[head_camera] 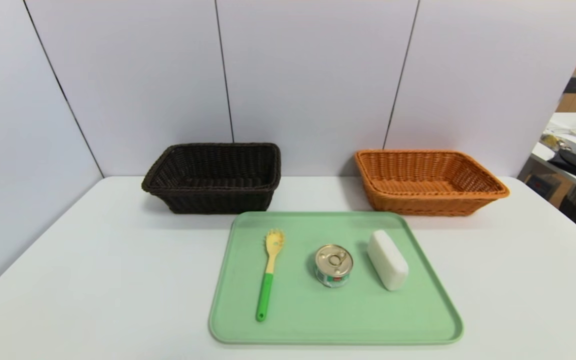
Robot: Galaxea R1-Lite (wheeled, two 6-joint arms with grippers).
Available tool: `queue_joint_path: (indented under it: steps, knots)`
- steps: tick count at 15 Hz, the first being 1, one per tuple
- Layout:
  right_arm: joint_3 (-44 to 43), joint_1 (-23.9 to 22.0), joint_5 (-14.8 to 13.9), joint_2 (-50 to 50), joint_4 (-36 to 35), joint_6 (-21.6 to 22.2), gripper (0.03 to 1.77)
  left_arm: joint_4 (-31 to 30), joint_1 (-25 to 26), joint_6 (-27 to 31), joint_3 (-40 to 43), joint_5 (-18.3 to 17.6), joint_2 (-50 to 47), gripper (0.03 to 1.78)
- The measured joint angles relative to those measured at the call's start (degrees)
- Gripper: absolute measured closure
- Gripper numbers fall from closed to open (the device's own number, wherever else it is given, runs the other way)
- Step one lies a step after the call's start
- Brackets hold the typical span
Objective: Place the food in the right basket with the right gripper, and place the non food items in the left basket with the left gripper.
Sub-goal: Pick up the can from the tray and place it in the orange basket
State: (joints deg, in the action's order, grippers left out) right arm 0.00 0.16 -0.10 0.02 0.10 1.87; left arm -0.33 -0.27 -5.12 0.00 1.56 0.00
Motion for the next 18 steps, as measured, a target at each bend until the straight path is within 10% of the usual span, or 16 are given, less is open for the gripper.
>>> queue_joint_path:
  steps: [18]
  knots:
    - [0.0,0.0,0.17,0.0,0.04,-0.46,0.1,0.12,0.0,4.24,0.0,-1.27,0.0,0.12]
